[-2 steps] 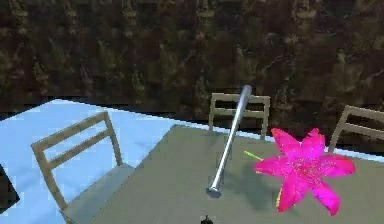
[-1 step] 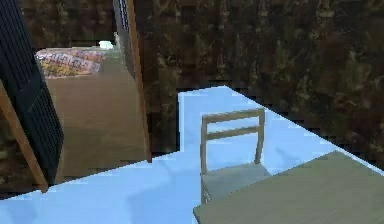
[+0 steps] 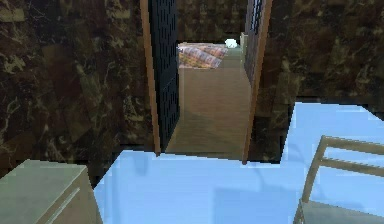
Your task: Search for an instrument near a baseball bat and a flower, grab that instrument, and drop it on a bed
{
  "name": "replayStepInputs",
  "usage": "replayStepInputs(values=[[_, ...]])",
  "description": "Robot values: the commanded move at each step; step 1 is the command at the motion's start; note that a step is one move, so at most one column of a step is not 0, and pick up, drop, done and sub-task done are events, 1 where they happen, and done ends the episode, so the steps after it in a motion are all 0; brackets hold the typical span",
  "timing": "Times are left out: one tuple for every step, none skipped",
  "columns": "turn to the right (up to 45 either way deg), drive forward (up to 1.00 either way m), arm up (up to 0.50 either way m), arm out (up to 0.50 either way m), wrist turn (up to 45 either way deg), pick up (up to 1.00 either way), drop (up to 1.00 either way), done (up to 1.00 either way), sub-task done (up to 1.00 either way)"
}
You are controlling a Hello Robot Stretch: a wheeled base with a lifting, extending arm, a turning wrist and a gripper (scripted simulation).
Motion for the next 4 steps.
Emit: replayStepInputs(values=[[0.0, 0.0, 0.5, 0.0, 0.0, 0.0, 0.0, 0.0, 0.0], [0.0, 0.0, 0.36, 0.0, 0.0, 0.0, 0.0, 0.0, 0.0], [0.0, 0.0, 0.0, 0.14, 0.0, 0.0, 0.0, 0.0, 0.0], [0.0, 0.0, 0.0, 0.0, 45.0, 0.0, 0.0, 0.0, 0.0]])
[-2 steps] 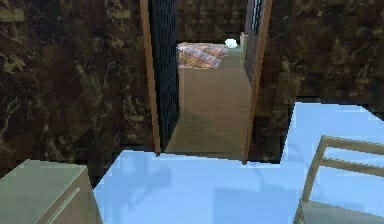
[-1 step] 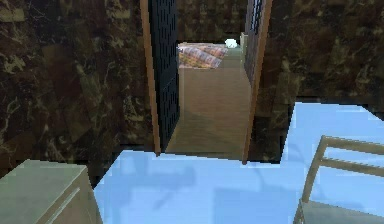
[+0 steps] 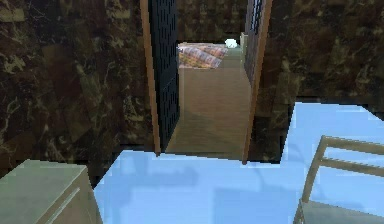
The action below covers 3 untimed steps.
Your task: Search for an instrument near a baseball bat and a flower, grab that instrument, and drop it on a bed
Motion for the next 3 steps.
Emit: replayStepInputs(values=[[0.0, 0.0, 0.0, 0.0, 45.0, 0.0, 0.0, 0.0, 0.0], [0.0, 0.0, 0.0, 0.0, 45.0, 0.0, 0.0, 0.0, 0.0], [0.0, 0.0, 0.0, 0.0, 24.0, 0.0, 0.0, 0.0, 0.0]])
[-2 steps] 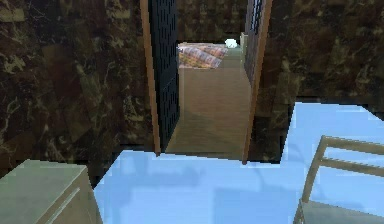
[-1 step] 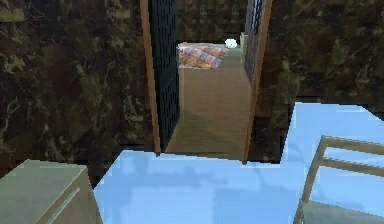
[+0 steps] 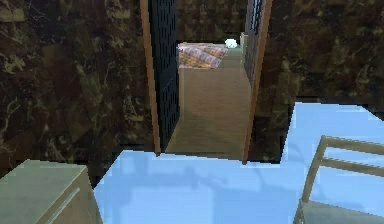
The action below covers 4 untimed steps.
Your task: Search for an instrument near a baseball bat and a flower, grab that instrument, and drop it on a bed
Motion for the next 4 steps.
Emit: replayStepInputs(values=[[0.0, 0.0, -0.3, 0.0, 0.0, 0.0, 0.0, 0.0, 0.0], [0.0, 0.0, 0.0, 0.0, 0.0, 1.0, 0.0, 0.0, 0.0], [0.0, 0.0, 0.1, 0.0, 0.0, 0.0, 0.0, 0.0, 0.0], [0.0, 0.0, 0.22, 0.0, 0.0, 0.0, 0.0, 0.0, 0.0]])
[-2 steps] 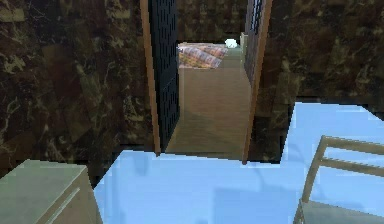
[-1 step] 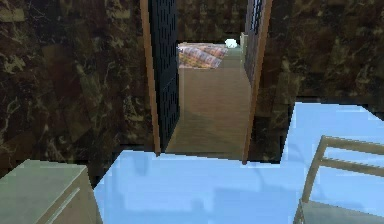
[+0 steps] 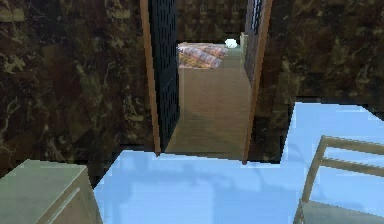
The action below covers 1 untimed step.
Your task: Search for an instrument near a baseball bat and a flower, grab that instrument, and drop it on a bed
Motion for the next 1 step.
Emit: replayStepInputs(values=[[0.0, 0.0, 0.0, 0.0, -45.0, 0.0, 0.0, 0.0, 0.0]])
